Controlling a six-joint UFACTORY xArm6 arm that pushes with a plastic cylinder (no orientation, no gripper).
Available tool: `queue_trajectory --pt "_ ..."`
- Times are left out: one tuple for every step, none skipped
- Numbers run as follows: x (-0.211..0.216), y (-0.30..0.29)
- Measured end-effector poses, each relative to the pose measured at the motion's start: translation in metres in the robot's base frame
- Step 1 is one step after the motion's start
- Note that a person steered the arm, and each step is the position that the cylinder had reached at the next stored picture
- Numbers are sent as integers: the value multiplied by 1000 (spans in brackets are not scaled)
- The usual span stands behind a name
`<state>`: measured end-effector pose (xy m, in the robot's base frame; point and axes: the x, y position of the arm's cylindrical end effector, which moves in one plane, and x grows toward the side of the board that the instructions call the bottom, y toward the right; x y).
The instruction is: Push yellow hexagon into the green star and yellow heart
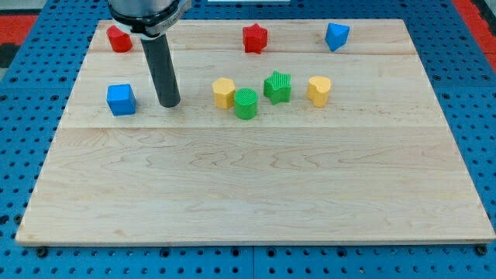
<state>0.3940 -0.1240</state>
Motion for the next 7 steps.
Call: queue_trajectory --pt "0 35" --pt "-31 85" --pt "-42 119" --pt "-43 143" --pt "-37 163" --pt "-80 194" --pt "-52 212"
